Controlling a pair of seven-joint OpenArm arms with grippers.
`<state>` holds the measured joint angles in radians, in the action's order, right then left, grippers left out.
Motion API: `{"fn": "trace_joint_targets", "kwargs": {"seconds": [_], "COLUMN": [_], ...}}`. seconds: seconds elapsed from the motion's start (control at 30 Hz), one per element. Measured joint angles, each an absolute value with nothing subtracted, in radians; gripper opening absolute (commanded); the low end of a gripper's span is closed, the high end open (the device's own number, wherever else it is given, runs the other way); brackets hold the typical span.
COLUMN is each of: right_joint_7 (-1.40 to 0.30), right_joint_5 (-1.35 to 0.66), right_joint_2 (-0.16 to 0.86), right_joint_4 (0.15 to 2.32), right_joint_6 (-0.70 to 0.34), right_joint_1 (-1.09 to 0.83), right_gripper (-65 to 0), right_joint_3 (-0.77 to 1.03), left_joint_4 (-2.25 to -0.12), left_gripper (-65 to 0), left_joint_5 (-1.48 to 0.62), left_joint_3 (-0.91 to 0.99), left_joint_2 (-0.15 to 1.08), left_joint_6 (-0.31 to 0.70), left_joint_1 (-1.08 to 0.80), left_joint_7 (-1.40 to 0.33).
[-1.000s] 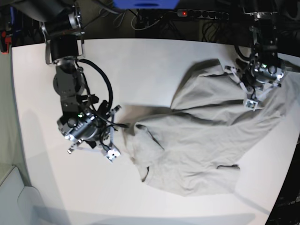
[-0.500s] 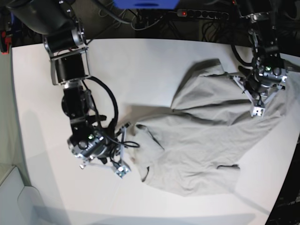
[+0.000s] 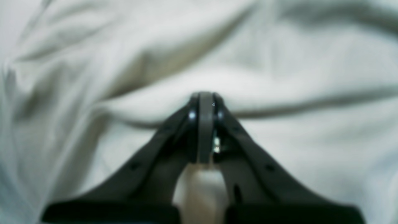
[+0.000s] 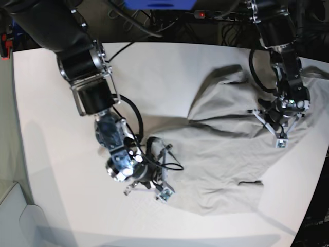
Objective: Layout the t-shirt on the table in an organized manner, then fold the t-shirt properly
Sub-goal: 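Grasp the shirt with both grippers and pull it to flatten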
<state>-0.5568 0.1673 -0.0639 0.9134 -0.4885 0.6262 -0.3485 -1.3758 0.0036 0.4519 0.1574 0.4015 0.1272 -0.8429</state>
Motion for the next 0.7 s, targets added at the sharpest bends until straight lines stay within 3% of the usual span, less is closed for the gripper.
{"fn": "trace_joint_targets", "kwargs": {"seconds": [0.2, 0.27, 0.37, 0.7], "right_joint_7": [-0.544, -0.544, -0.542, -0.539], "right_joint_5": [0.158, 0.161, 0.161, 0.176], "right_joint_2": [-0.12, -0.121, -0.111, -0.082], "right_joint_4": [0.845, 0.844, 0.843, 0.842], "right_joint_6": [-0.466, -0.39, -0.345, -0.343], "right_joint_1": [0.701, 0.712, 0.714, 0.702], "right_gripper": [-64.8, -64.6, -64.6, -64.8], "right_joint_3": [-0.35, -0.349, -0.349, -0.309], "left_joint_4": [-1.192, -1.151, -1.072, -0.903], "left_gripper": [-64.9, -64.9, -64.9, -64.9], "left_joint_5": [0.009, 0.018, 0.023, 0.023], "left_joint_3": [0.642, 0.694, 0.701, 0.698], "left_joint_2": [0.131, 0.137, 0.147, 0.176], "left_joint_6": [0.395, 0.389, 0.386, 0.389], "left_joint_1": [0.355, 0.4, 0.475, 0.567], "left_joint_7": [-0.724, -0.67, -0.627, -0.619]}}
